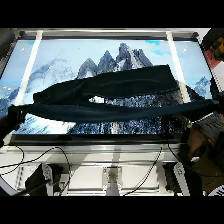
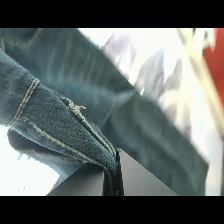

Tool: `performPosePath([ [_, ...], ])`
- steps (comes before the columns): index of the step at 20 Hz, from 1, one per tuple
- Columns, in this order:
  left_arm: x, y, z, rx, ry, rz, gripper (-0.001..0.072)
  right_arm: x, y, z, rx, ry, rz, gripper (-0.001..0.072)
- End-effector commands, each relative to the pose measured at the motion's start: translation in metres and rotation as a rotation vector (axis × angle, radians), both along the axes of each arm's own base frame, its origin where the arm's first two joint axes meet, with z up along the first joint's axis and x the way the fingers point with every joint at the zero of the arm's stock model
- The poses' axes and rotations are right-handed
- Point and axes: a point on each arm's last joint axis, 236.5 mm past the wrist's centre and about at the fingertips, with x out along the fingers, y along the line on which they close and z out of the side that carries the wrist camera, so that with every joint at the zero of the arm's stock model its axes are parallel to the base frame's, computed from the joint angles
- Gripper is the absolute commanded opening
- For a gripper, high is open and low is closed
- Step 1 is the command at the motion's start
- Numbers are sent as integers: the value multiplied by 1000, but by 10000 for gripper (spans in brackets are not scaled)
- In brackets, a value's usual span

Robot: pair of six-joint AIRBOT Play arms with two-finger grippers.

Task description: Fold the clothes and pants, and hang the long-sleeved shirts on hangers.

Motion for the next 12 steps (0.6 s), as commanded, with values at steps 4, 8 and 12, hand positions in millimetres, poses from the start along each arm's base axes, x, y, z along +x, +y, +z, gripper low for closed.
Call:
performPosePath([
  [4, 17, 33, 32, -119, -113, 191, 33, 56, 4, 22, -10, -22, 104, 13],
  [8, 47, 31, 20, -222, -126, 181, 33, 124, 15, 25, 9, -40, 180, 13],
  [12, 94, 22, -14, -245, -66, 180, 34, 193, 30, 12, 35, -51, 215, 13],
])
